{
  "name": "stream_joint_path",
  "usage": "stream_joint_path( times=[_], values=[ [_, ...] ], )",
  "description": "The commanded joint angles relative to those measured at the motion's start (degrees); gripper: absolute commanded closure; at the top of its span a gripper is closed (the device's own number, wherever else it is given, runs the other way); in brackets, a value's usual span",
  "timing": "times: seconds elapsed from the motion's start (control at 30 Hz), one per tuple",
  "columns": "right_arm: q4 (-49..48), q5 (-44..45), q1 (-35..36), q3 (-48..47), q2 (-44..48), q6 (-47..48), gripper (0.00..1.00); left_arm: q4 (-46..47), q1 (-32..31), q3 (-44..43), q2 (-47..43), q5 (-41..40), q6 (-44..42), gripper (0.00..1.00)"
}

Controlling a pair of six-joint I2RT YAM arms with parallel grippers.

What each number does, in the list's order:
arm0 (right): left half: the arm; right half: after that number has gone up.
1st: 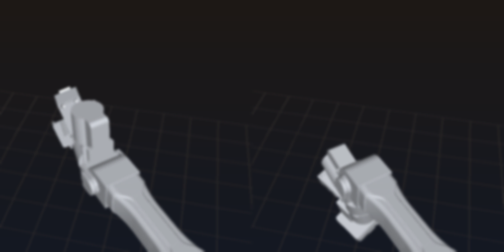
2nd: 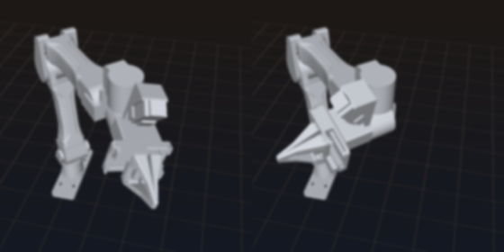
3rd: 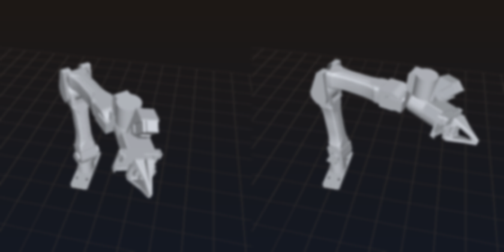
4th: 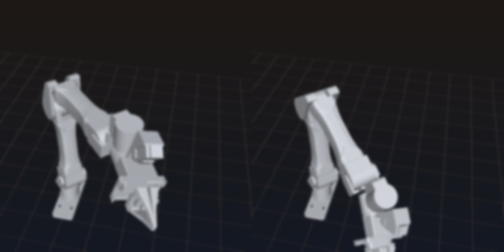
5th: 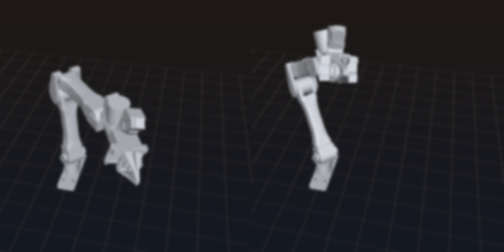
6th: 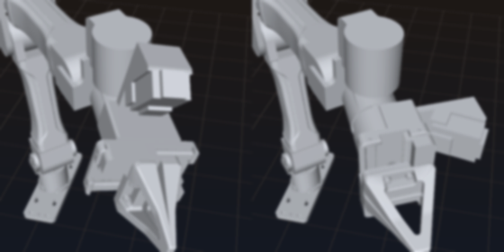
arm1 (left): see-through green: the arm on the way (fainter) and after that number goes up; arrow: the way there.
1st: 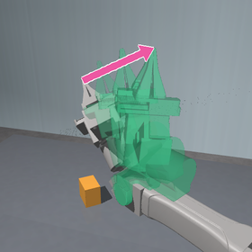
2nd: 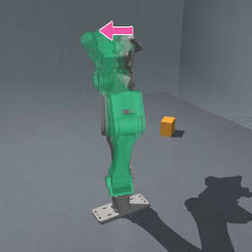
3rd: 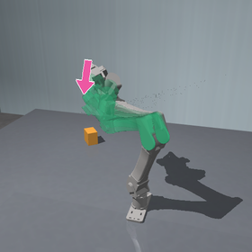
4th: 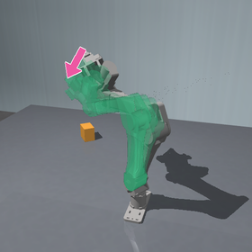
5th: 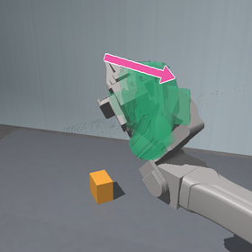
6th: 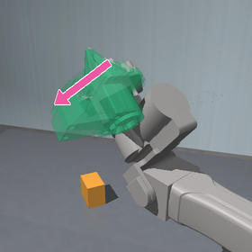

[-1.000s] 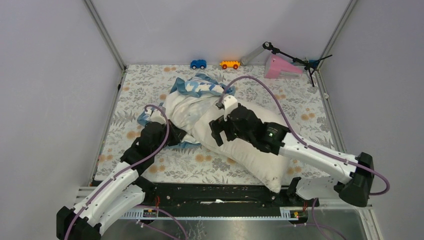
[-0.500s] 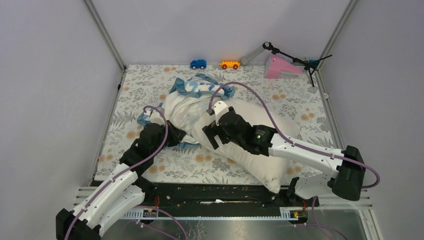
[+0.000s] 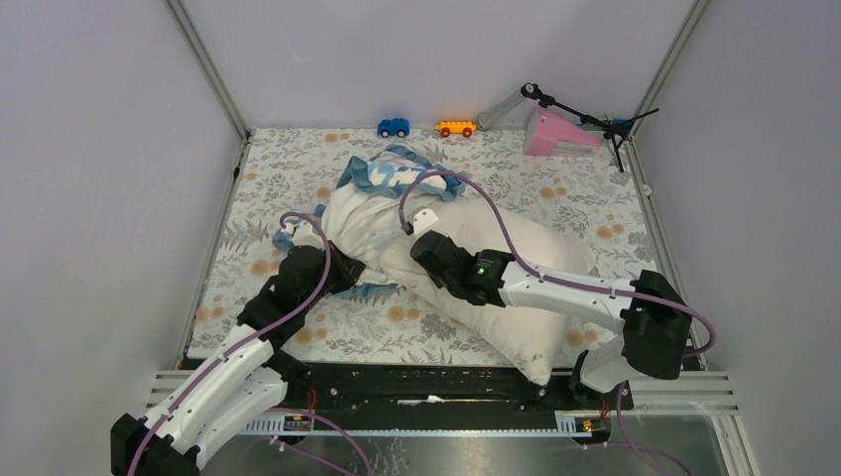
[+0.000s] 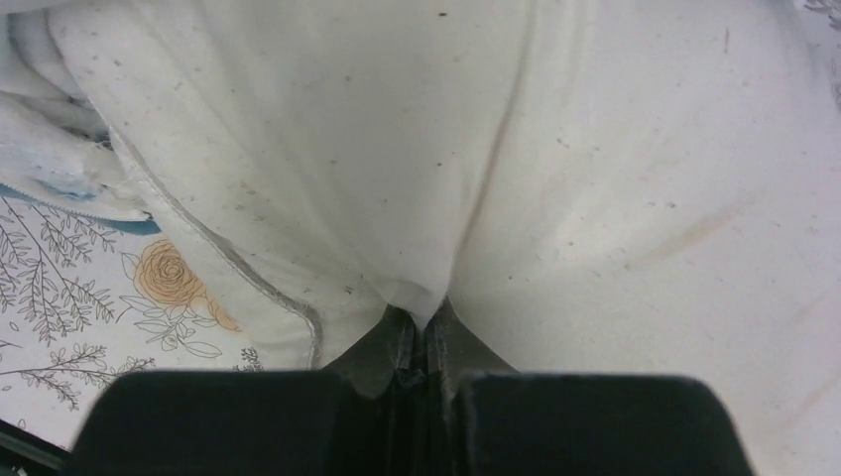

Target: Remove the pillowcase from the pillow

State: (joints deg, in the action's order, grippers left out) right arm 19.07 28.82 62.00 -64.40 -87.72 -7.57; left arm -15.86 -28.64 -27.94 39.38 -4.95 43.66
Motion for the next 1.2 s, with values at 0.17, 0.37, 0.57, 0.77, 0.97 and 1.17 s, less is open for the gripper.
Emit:
stream_joint_path(
  times=[0.17,0.37,0.57,0.77,0.97,1.17],
  values=[
    [0.73,2.96,-15.92,12.64,18.53,-8.38,1.0,-3.43,0.52,-1.68,-2.74,-19.1,5.76,1.0],
    [-4.23,5.73,-24.83,20.74,34.74,-11.47,1.0,-8.38,0.52,-3.03,-0.39,-24.45,9.1,1.0],
    [-4.7,11.43,-24.89,22.15,40.27,-13.6,1.0,-12.37,0.52,-3.79,0.63,-28.73,12.64,1.0],
    [-5.28,17.21,-24.91,23.15,47.15,-15.03,1.0,-21.7,0.52,-5.02,-0.77,-38.0,20.68,1.0],
    [-8.0,16.69,-24.95,25.39,52.67,-15.43,1.0,-24.03,0.52,-4.17,-4.48,-40.76,23.99,1.0],
    [-10.15,7.9,-24.91,25.79,52.39,-14.45,1.0,-13.68,0.52,-4.78,-4.65,-29.04,10.17,1.0]
  ],
)
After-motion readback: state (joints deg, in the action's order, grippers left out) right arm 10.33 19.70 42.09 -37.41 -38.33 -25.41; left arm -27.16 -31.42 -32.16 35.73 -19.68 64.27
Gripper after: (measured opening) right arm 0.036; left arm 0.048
